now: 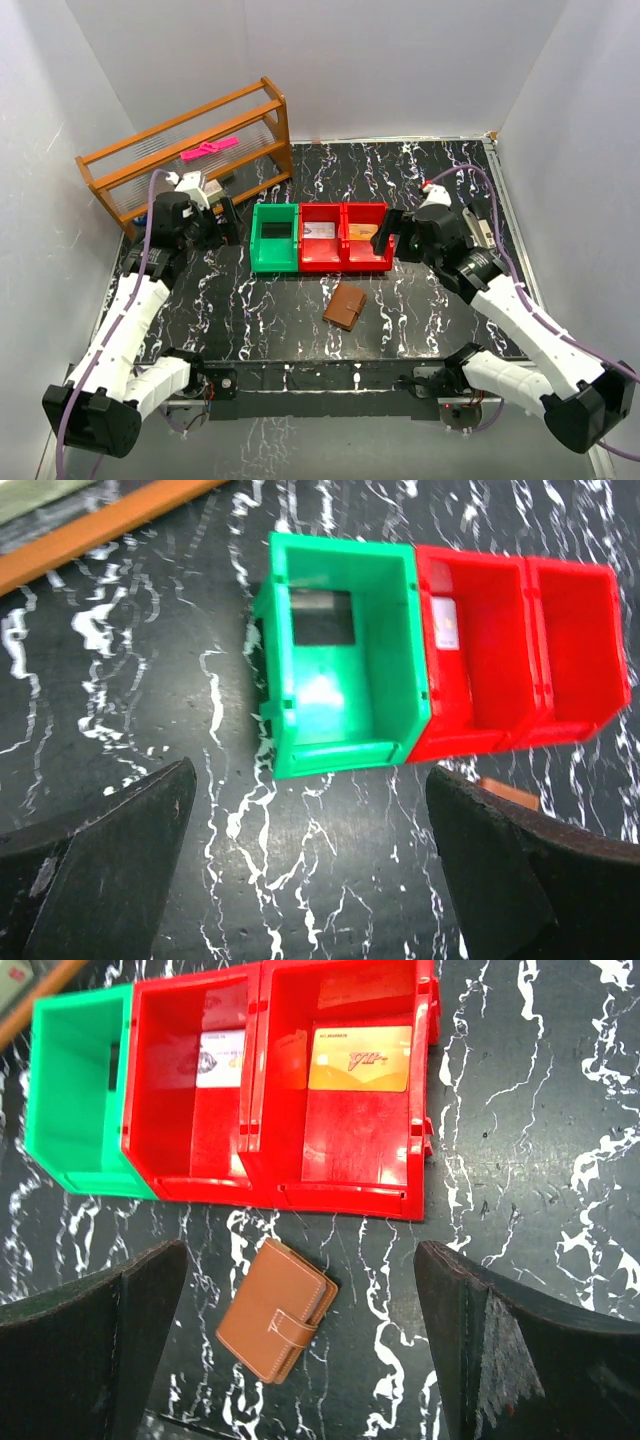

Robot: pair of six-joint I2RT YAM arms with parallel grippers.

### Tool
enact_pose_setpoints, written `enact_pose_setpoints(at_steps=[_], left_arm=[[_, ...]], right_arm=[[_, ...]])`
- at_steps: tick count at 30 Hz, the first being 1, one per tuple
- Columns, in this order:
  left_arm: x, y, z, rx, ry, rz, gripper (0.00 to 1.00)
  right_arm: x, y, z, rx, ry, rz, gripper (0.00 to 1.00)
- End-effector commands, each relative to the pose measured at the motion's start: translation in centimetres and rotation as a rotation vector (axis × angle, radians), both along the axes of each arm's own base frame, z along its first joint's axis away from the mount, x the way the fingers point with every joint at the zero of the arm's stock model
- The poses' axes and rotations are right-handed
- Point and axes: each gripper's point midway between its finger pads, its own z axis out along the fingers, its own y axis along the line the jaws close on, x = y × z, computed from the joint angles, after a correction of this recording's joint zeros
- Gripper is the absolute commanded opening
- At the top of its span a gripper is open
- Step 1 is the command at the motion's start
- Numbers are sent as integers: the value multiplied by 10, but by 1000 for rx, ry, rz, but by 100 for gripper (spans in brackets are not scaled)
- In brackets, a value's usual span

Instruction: Take the credit cards out of the card holder

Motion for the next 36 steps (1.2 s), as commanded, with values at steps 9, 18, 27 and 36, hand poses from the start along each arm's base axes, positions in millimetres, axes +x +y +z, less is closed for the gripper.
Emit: enact_pose_setpoints(at_steps=[9, 18, 27, 36], left_arm=[[-14, 30, -18, -71, 125, 348, 99], [-26, -12, -57, -205, 303, 193, 99], [-19, -46, -77, -320, 393, 59, 99], [-7, -62, -101, -317, 482, -52, 97]], right_arm=[[-16, 53, 25, 285, -72, 206, 98], [-21, 82, -24, 190, 134, 262, 98], [-14, 84, -43, 111, 207, 160, 98], [-3, 93, -74, 91, 307, 101, 98]])
